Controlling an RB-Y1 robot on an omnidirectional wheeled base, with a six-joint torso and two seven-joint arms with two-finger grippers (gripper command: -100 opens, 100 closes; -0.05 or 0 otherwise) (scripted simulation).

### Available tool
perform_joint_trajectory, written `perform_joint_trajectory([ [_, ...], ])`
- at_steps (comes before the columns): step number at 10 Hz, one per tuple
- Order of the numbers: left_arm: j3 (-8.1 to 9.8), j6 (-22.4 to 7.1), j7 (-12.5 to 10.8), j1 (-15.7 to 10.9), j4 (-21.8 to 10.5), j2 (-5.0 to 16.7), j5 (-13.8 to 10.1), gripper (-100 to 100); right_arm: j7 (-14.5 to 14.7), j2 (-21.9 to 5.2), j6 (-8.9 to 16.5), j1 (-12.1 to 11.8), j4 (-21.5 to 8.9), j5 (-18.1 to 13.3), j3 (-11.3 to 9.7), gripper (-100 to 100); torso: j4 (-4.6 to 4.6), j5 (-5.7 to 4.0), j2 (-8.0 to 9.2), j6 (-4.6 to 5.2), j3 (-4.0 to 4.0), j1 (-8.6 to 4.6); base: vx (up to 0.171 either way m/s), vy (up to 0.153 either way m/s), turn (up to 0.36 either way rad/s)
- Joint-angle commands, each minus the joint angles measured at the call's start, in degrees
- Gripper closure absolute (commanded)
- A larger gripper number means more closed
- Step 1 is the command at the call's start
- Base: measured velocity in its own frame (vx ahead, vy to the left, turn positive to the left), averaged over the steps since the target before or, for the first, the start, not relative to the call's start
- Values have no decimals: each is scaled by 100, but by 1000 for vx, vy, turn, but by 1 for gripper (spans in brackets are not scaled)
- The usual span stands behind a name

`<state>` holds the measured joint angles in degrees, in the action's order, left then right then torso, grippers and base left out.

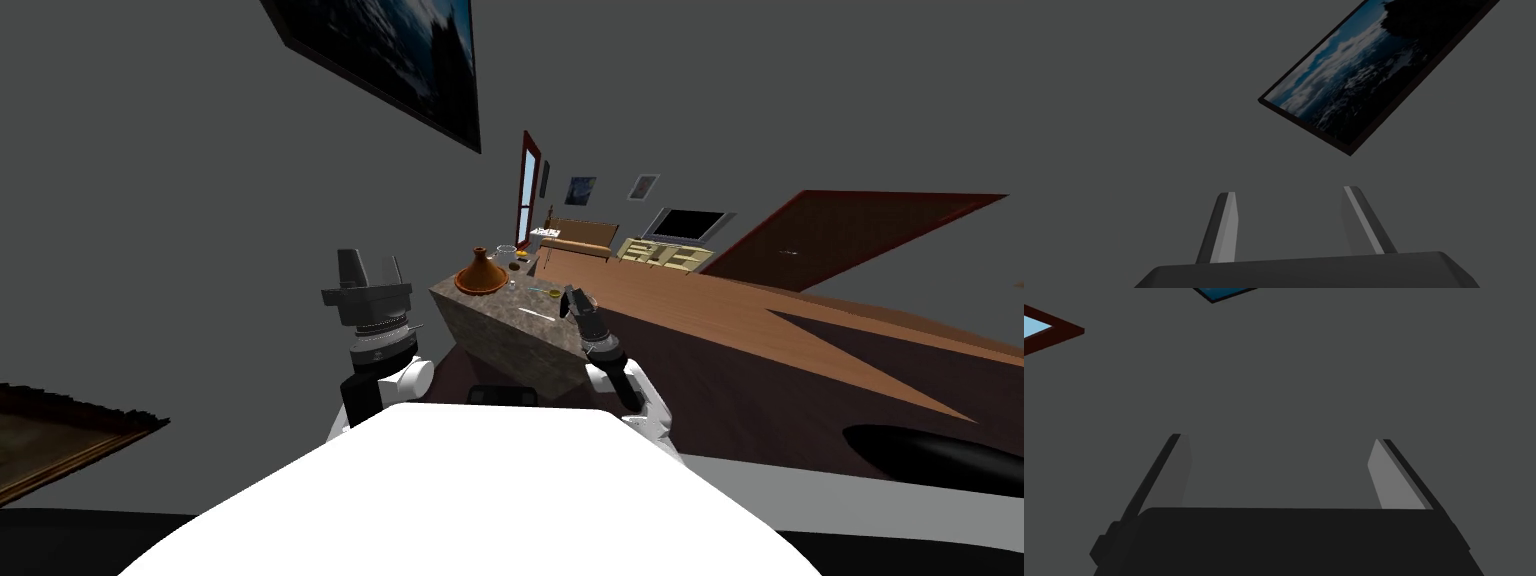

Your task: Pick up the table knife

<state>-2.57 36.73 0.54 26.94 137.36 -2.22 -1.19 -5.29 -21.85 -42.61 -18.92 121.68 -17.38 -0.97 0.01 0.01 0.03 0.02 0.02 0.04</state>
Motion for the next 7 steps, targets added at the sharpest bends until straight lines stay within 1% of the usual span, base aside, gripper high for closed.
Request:
perform_joint_trajectory([
  [1, 0, 0, 0, 0, 0, 0, 0, 0, 58, -286, -119, 74, -198, -172, -75, -100, 0, 0, 0, 0, 0, 0, -13, 20, 92],
  [2, 0, 0, 0, 0, 0, 0, 0, 0, 58, -336, -119, 74, -198, -172, -75, -100, 0, 0, 0, -2, 0, 1, -8, 15, 46],
  [3, 0, 0, 0, 0, 0, 0, 0, 0, 107, -559, -186, 173, -389, -331, -156, -100, 0, 0, -1, 0, 0, 1, -8, 21, 120],
  [4, 0, 0, 0, 0, 0, 0, 0, 0, 107, -623, -186, 173, -389, -331, -156, -100, 0, 0, -1, -2, 0, 2, -9, 17, 46],
  [5, 0, 0, 0, 0, 0, 0, 0, 0, 154, -851, -249, 266, -587, -490, -240, -100, 0, 0, -1, 0, -1, 1, -8, 24, 98],
  [6, 0, 0, 0, 0, 0, 0, 0, 0, 154, -918, -249, 266, -587, -490, -240, -100, 0, 1, -2, -2, -1, 2, -4, 19, 52],
  [7, 0, 0, 0, 0, 0, 0, 0, 0, 199, -1141, -307, 354, -789, -647, -326, -100, -1, 0, -3, 0, -2, 2, -7, 26, 139],
])
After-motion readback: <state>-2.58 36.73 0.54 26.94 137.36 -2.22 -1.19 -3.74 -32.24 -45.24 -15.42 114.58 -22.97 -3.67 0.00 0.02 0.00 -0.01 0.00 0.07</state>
